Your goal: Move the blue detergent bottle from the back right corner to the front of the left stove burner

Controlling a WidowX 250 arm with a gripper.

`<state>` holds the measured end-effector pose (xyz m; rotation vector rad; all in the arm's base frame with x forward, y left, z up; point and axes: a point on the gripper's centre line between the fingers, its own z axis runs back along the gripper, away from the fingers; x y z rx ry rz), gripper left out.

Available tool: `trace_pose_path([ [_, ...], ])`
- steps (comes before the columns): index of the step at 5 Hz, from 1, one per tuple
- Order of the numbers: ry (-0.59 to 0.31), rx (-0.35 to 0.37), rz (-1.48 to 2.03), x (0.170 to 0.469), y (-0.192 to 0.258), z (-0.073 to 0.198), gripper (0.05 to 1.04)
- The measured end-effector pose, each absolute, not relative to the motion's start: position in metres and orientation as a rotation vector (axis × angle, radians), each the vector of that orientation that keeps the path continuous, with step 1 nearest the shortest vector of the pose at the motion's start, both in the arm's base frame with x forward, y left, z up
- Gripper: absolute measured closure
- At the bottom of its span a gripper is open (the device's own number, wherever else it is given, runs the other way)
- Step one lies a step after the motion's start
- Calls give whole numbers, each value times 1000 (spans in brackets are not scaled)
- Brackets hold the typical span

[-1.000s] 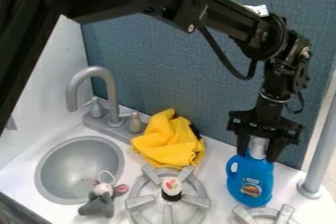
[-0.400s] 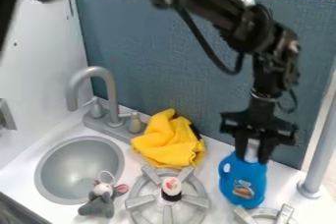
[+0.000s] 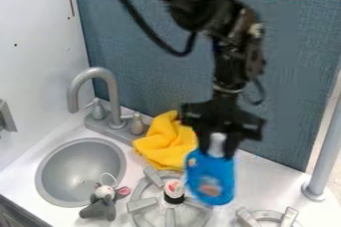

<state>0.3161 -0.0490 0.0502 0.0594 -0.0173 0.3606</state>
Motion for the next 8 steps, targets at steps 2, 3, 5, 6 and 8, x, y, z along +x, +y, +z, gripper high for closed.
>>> trace_pose_path([
  [2,118,108,311,258,-29,31,643],
  [3,156,109,250,238,-27,18,643],
  [5,158,60,146,227,-43,8,643],
  [6,149,47,135,228,-45,-2,643],
  [8,114,-39,116,227,-45,-7,598],
])
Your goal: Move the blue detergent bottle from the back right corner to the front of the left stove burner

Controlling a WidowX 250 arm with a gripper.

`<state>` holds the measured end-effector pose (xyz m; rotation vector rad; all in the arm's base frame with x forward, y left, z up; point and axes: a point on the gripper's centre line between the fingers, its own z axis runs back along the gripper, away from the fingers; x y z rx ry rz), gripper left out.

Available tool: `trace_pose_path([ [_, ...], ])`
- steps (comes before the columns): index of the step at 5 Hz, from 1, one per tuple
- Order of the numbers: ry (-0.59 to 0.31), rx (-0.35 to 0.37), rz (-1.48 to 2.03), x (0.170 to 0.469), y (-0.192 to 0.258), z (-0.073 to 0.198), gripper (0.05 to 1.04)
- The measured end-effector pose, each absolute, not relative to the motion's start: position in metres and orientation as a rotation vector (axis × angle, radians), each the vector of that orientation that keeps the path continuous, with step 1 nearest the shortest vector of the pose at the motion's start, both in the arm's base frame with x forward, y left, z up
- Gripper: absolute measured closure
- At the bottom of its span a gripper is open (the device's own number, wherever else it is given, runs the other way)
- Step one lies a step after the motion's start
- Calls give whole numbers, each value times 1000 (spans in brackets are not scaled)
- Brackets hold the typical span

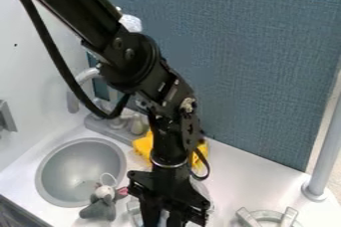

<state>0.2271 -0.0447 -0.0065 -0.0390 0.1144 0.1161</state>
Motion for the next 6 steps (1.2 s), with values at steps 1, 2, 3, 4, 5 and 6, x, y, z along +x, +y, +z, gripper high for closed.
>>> trace_pose_path([
  [1,123,-48,142,224,-43,-9,286],
  [2,148,-35,171,218,-39,-10,77],
  [3,141,-22,196,217,-37,1,79],
  [4,146,-4,231,213,-34,14,82],
  [5,92,-38,288,215,-23,50,82],
  [6,57,-48,340,228,-8,67,82],
])
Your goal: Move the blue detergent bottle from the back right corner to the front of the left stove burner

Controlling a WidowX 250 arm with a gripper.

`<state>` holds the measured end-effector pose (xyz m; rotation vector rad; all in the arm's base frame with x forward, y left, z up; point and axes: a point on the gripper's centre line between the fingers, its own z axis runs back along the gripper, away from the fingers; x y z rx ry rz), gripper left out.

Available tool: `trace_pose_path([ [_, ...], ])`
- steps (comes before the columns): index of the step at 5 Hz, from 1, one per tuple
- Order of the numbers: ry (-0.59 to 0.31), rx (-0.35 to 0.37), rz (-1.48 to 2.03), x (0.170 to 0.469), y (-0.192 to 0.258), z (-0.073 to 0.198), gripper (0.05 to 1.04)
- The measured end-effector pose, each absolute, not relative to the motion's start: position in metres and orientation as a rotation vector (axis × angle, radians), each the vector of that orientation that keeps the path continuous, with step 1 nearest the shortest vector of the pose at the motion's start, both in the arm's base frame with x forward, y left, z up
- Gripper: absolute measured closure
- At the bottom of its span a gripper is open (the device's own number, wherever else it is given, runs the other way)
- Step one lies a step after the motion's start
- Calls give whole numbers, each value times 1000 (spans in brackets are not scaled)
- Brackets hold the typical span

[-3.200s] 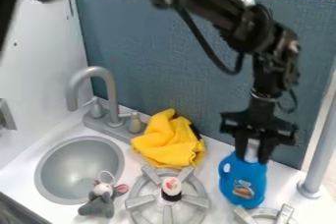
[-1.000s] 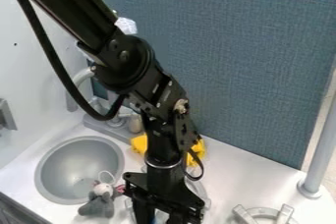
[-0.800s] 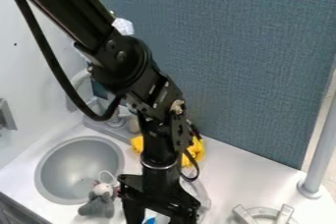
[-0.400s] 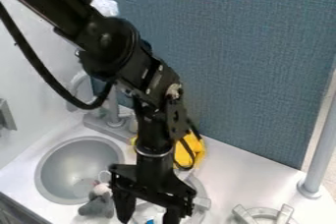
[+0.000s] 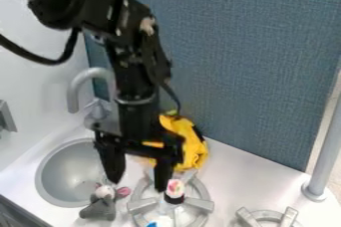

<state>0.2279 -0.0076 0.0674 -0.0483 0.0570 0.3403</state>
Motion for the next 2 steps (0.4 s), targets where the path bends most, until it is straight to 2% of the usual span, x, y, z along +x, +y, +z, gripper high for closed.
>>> trace_pose_path([
  [1,66,-17,335,274,0,57,82],
  [2,30,45,307,311,10,44,82],
])
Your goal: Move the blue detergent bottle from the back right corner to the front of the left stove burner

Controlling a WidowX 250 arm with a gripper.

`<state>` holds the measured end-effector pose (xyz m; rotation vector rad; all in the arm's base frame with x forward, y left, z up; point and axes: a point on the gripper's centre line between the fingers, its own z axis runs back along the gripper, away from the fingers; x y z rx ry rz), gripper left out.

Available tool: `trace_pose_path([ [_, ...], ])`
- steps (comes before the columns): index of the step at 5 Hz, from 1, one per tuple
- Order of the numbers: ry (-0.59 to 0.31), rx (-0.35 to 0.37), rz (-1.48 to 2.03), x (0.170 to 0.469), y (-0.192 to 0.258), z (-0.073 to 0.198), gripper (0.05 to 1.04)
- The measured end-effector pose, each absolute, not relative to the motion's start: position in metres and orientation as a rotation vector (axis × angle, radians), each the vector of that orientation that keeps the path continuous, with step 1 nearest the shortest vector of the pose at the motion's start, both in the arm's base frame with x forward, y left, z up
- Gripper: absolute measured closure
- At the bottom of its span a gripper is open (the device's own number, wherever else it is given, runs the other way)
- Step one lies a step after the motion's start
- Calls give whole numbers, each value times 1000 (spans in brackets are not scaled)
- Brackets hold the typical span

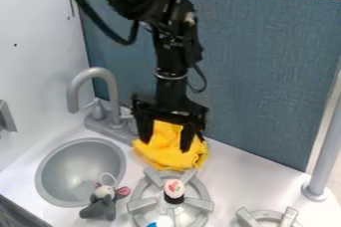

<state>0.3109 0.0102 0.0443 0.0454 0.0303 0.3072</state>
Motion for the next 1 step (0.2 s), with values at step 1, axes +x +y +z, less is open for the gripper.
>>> trace_pose_path([
  [1,44,99,260,337,17,22,82],
])
